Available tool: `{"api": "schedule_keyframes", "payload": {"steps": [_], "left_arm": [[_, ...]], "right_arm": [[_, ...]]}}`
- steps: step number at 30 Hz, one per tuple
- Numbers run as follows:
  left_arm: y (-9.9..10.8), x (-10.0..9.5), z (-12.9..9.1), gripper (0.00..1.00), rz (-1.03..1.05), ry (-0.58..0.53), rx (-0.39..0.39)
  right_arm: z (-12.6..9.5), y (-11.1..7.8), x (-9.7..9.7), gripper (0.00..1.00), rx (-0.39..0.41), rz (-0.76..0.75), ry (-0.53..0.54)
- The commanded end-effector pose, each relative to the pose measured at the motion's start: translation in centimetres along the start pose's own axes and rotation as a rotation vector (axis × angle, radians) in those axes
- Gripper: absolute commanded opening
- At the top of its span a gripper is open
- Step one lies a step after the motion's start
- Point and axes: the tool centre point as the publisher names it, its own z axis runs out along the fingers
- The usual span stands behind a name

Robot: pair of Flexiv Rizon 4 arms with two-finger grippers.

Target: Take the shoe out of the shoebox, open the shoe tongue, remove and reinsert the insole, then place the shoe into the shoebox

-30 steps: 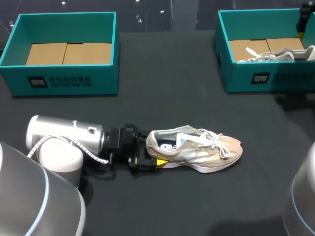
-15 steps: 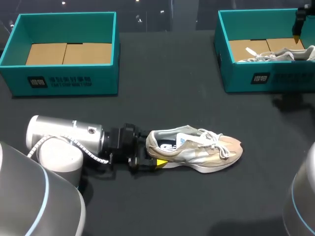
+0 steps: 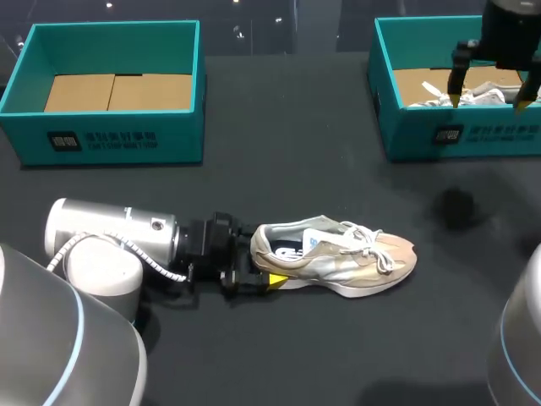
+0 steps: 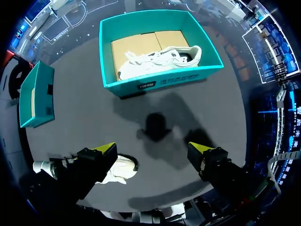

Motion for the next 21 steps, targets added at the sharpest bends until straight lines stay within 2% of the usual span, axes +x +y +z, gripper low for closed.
{"api": "schedule_keyframes", "payload": {"steps": [1,7,12,21], "left_arm": [[-0.1,0.0,-0.1,0.00,0.000,-0.001,-0.001],[-0.1,0.0,-0.1,0.00,0.000,-0.001,-0.001],[-0.1,0.0,-0.1,0.00,0.000,-0.001,-0.001],[-0.1,0.0,-0.1,0.00,0.000,-0.001,-0.001]], "right_arm": [[0.0,-4.6,3.3,1.00,-0.080,0.002,-0.028],[-0.5,-8.8,7.3,1.00,-0.083,-0.019,-0.035],[-0.7,-11.2,10.4,1.00,-0.061,-0.042,-0.044],[-0.7,-11.2,10.4,1.00,-0.061,-0.042,-0.044]]}}
